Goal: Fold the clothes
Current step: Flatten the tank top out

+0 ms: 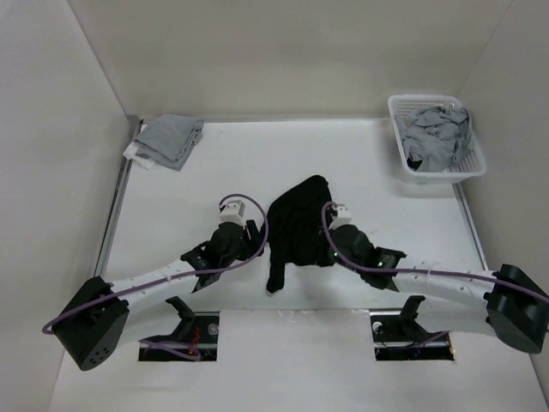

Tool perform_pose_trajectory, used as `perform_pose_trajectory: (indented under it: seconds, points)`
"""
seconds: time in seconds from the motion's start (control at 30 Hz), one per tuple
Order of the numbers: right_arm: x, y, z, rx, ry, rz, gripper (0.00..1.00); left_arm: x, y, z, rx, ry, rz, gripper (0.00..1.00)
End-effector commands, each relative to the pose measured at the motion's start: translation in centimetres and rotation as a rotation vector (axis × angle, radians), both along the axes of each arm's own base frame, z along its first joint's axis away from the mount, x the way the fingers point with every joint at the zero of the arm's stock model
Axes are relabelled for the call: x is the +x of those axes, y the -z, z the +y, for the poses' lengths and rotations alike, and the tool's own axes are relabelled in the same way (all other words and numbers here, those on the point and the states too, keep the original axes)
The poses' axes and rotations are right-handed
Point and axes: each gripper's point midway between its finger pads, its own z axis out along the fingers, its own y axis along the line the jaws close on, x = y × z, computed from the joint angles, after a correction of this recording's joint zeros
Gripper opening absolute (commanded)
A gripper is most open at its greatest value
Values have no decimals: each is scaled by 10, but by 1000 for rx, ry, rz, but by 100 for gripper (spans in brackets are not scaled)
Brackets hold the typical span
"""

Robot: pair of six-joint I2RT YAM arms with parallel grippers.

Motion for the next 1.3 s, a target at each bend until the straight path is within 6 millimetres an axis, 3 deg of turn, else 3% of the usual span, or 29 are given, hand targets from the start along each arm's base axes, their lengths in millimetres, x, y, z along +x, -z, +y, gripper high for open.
perform_pose_trajectory:
  seconds: [0.0, 0.03, 0.13, 0.23, 0.37, 0.43, 0.53, 0.6, 0.67, 0.73, 0.87, 0.97, 1.0, 1.1, 1.13, 1.17, 1.2, 1.27]
  points:
    - [-44, 16, 24, -16, -70, 83, 36, 27, -29, 3, -14, -74, -124, 53]
    - [-54, 18, 36, -17, -104, 76, 44, 34, -30, -2, -14, -64, -129, 54]
    - [-66, 25, 61, -27, -151, 82, 54, 49, -25, -18, -15, -28, -104, 55]
    - [-72, 33, 85, -34, -196, 89, 58, 53, -23, -30, -33, -5, -103, 54]
    - [-77, 45, 103, -52, -217, 91, 58, 62, -25, -29, -49, -25, -129, 51]
    - [-75, 49, 106, -51, -211, 94, 52, 68, -23, -29, -52, -26, -123, 48]
    - [-74, 50, 107, -56, -207, 90, 23, 76, -20, -33, -52, -16, -112, 34]
    - [-73, 45, 103, -50, -199, 80, 11, 79, -20, -33, -50, -20, -111, 20]
    - [-72, 32, 93, -44, -186, 54, 6, 83, -25, -32, -58, -31, -116, 8]
    - [-71, 18, 80, -41, -164, 33, 5, 85, -37, -27, -89, -52, -136, 4]
    - [-70, -30, 43, -17, -104, -46, 3, 79, -92, -15, -202, -92, -221, 2]
    - [-69, -80, 12, 43, -57, -124, 3, 69, -148, -1, -284, -121, -299, 2]
    - [-69, -125, -9, 100, -34, -191, 3, 60, -185, 11, -333, -139, -358, 2]
    - [-72, -199, -42, 170, -6, -324, 2, 42, -255, 36, -406, -186, -488, 2]
    - [-73, -236, -60, 197, 14, -392, 1, 30, -292, 51, -442, -215, -557, 2]
    - [-74, -251, -65, 209, 16, -417, 1, 25, -306, 57, -454, -223, -583, 2]
    - [-78, -285, -76, 248, 9, -463, 1, 12, -338, 69, -484, -239, -645, 2]
    - [-83, -319, -85, 289, -6, -514, 1, -3, -371, 80, -525, -249, -712, 2]
